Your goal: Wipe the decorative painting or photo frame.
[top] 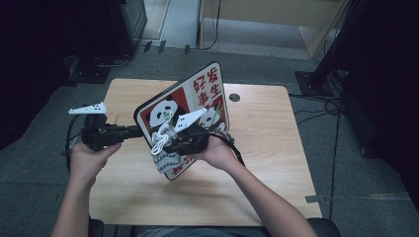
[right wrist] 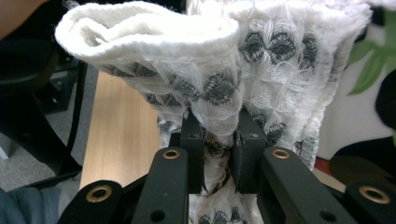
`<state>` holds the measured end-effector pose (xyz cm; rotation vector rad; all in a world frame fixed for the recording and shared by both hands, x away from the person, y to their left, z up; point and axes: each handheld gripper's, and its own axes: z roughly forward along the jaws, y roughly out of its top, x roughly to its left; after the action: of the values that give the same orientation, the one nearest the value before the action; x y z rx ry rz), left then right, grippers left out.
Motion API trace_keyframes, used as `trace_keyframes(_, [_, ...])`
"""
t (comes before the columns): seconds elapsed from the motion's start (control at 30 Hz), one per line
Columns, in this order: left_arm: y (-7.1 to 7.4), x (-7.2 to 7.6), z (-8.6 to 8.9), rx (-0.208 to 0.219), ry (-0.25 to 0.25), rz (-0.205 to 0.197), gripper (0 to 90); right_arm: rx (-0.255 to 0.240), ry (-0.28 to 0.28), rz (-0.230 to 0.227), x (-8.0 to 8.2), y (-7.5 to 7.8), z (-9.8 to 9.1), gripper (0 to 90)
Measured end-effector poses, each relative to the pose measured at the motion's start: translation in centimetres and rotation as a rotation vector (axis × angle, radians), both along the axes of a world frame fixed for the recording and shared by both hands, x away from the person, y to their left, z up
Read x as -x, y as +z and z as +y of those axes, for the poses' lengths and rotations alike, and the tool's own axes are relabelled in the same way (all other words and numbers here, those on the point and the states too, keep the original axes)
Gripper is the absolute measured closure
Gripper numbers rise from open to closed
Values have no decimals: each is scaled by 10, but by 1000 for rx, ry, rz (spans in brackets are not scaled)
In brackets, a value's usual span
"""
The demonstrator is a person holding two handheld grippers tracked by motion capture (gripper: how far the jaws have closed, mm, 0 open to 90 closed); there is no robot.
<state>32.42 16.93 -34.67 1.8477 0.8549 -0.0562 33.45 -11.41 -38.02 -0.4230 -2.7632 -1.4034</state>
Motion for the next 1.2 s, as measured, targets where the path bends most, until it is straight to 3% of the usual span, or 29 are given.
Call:
trace_keyframes(0.53, [0, 0, 0, 0, -1, 0, 793, -6, 1, 9, 6, -24, -4, 793])
trace_keyframes(1.2, [0, 0, 0, 2, 3, 1, 791, 24, -6, 40, 11, -53, -10, 796])
